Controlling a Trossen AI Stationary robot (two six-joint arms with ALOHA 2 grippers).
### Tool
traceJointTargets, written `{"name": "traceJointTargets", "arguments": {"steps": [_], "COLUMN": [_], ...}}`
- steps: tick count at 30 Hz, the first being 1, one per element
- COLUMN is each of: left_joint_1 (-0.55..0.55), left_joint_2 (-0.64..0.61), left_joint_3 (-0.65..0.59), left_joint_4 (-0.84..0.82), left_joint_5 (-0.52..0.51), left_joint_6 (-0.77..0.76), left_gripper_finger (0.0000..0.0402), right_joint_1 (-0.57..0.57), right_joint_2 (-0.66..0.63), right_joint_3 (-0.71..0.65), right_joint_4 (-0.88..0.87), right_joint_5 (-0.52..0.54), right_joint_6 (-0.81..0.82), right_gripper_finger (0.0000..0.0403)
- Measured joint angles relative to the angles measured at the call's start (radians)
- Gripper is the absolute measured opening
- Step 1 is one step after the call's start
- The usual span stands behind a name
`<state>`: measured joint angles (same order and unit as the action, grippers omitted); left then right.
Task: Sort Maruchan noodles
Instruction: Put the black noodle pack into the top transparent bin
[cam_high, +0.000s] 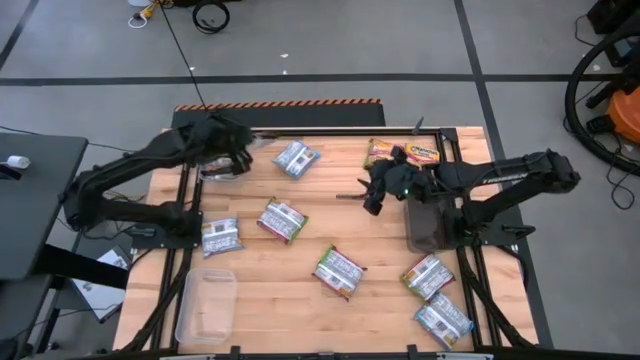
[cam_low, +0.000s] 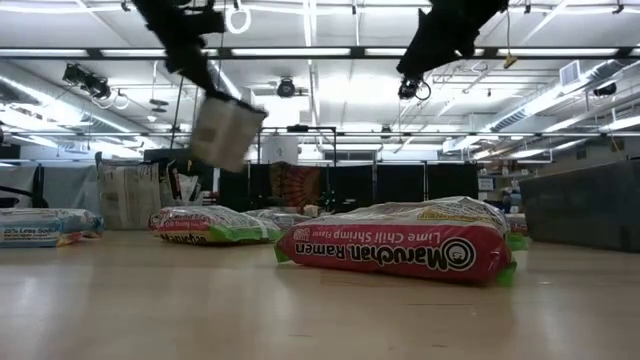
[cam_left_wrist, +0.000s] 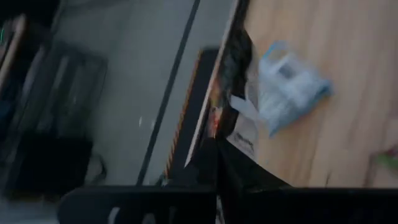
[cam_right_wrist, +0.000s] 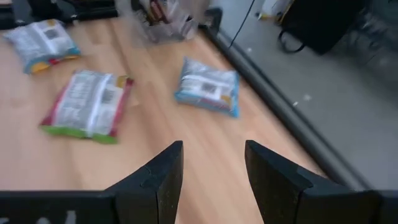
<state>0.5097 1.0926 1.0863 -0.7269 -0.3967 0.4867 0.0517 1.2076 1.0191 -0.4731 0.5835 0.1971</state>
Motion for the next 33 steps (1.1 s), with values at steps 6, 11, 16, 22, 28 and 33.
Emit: {"name": "traceJointTargets", "arguments": {"steps": [6,11,16,22,28,33], "left_joint_1": [0.173,0.296,0.402,0.471,0.464,0.459], "left_joint_2": [-0.029,-0.014,-0.008,0.002,0.001,0.003], "left_joint_3": [0.001,-0.004,-0.059,-0.157,-0.155,-0.131], "left_joint_4": [0.014,-0.034,-0.029,-0.105,-0.074,-0.077], "left_joint_5": [0.008,0.052,0.079,0.080,0.031,0.007], "left_joint_6": [-0.031,-0.056,-0.057,-0.034,0.020,0.047], "left_gripper_finger": [0.0001,0.0001,0.0000,0.0005,0.0009,0.0010], "right_joint_1": [-0.122,-0.223,-0.330,-0.433,-0.489,-0.501], "right_joint_2": [0.000,0.000,0.000,0.000,0.000,0.000], "right_joint_3": [0.000,0.000,0.000,0.000,0.000,0.000], "right_joint_4": [0.161,0.246,0.263,0.263,0.263,0.263], "right_joint_5": [-0.054,-0.160,-0.313,-0.458,-0.522,-0.525], "right_joint_6": [-0.231,-0.365,-0.427,-0.511,-0.511,-0.497], "right_gripper_finger": [0.0178,0.0178,0.0178,0.0178,0.0178,0.0178]}}
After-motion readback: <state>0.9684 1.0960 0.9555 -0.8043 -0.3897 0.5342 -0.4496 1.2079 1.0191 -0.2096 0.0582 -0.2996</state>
